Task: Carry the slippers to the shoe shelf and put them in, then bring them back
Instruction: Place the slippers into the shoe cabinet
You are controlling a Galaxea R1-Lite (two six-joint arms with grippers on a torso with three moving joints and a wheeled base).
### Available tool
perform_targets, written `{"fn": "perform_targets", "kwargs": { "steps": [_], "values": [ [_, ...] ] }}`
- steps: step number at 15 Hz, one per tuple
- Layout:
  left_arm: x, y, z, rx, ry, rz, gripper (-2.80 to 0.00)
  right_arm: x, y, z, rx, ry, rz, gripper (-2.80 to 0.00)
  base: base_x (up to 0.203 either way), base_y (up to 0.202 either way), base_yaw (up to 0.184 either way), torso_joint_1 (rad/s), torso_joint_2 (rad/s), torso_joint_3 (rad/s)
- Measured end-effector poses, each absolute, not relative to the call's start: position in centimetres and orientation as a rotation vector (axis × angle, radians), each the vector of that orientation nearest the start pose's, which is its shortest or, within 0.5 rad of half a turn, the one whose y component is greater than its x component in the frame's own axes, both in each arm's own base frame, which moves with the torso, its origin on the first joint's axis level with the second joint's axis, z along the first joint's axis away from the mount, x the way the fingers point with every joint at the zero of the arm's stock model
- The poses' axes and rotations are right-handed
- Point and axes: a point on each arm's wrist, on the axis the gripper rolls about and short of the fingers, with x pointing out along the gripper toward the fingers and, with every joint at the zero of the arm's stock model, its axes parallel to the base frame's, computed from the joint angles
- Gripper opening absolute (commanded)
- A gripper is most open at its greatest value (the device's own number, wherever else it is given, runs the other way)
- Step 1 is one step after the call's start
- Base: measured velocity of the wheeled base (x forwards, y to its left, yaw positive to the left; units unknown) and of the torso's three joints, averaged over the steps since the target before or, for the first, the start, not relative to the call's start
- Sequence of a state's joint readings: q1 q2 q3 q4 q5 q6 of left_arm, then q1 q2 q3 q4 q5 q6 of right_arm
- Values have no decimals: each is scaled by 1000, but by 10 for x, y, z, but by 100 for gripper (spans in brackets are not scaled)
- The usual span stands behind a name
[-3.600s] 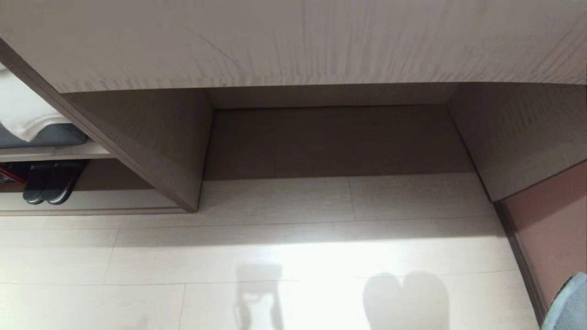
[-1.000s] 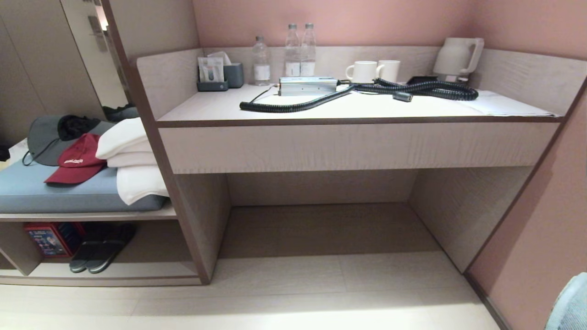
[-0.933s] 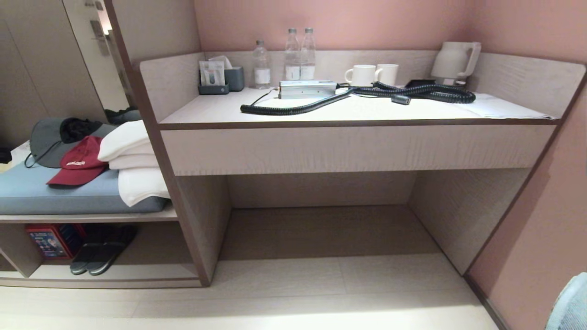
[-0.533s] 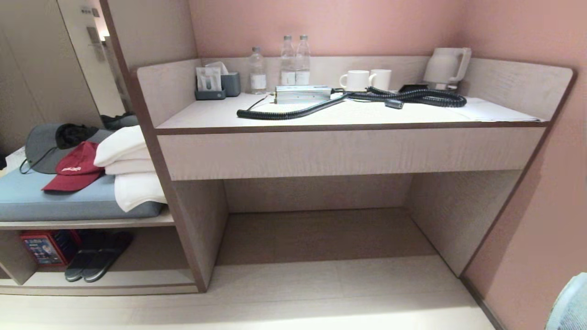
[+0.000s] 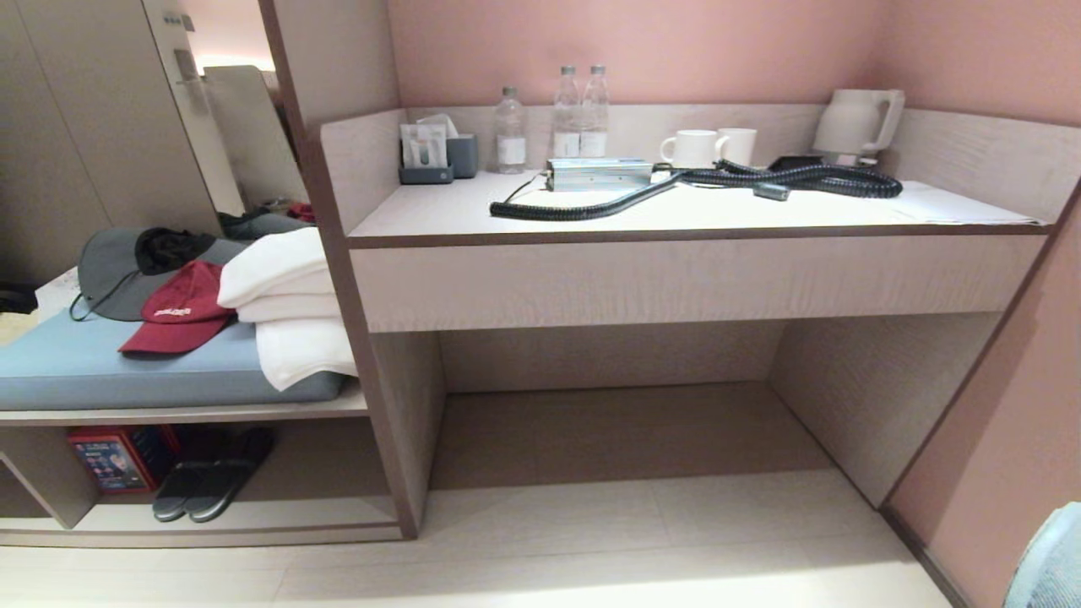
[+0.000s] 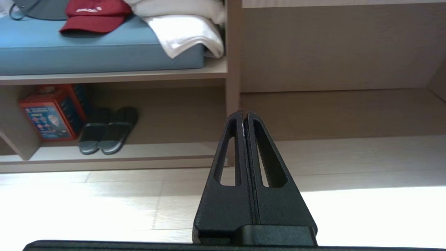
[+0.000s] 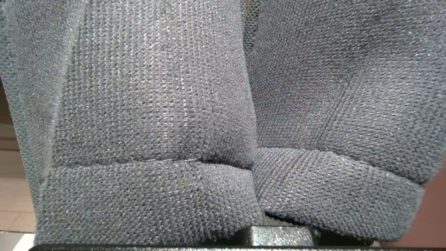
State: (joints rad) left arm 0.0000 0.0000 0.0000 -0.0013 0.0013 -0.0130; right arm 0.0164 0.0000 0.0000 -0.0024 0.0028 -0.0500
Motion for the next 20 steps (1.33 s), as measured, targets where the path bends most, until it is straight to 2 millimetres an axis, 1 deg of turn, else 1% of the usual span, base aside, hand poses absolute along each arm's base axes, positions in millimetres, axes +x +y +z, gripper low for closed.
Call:
{"fn": "perform_targets", "kwargs": {
  "steps": [20],
  "values": [
    [-23, 0, 76, -16, -1, 1, -280, -23, 0, 76, -45, -3, 19, -280, 0, 196, -2, 3, 2, 3]
  ]
}}
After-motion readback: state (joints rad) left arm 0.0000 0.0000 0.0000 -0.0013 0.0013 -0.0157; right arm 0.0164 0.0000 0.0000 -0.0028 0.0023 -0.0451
